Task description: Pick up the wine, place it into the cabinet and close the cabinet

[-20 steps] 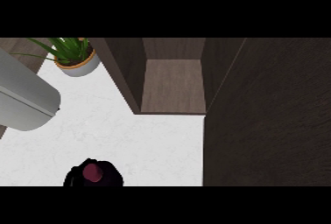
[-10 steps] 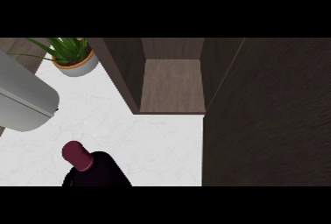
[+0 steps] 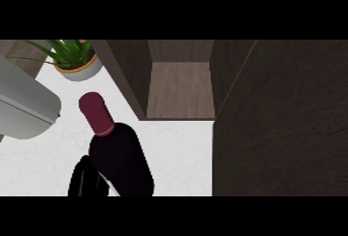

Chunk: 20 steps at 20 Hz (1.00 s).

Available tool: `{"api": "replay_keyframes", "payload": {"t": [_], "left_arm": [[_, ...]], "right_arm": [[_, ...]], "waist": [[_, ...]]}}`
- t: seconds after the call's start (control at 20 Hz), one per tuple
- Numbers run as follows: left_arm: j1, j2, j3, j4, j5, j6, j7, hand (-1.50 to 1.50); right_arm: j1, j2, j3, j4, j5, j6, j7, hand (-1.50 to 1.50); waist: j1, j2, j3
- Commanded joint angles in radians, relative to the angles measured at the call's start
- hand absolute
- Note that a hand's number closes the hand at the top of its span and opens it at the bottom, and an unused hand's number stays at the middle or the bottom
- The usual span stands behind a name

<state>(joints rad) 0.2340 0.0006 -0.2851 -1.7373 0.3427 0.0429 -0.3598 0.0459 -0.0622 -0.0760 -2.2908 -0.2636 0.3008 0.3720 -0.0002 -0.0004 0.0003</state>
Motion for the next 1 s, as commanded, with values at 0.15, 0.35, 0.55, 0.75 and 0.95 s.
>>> {"api": "replay_keyframes", "payload": {"t": [0.15, 0.35, 0.55, 0.75, 0.95], "left_arm": [[-0.218, -0.001, 0.013, 0.066, 0.008, 0.111, 0.1, 1.5], [-0.255, -0.001, -0.011, -0.028, -0.025, 0.237, 0.16, 1.5], [-0.37, -0.001, -0.112, 0.031, -0.06, 0.385, 0.151, 1.5], [-0.551, -0.001, -0.028, 0.246, -0.058, 0.371, 0.151, 1.5], [-0.513, -0.001, -0.075, 0.327, -0.083, 0.367, 0.119, 1.5]], "right_arm": [[0.013, 0.031, 0.034, -0.007, 0.038, -0.028, 0.007, -1.5], [0.077, -0.011, -0.059, 0.012, -0.053, 0.066, -0.079, -1.5], [0.026, 0.01, -0.005, 0.025, 0.005, 0.026, -0.052, -1.5], [0.071, -0.014, -0.03, 0.02, -0.014, 0.062, -0.06, -1.5], [-0.002, -0.005, -0.013, 0.022, 0.003, 0.011, -0.018, -1.5]], "waist": [[-0.003, 0.0, 0.0], [-0.003, 0.0, 0.0], [-0.003, 0.0, 0.0], [-0.009, 0.001, 0.0], [-0.005, 0.001, 0.0]]}}
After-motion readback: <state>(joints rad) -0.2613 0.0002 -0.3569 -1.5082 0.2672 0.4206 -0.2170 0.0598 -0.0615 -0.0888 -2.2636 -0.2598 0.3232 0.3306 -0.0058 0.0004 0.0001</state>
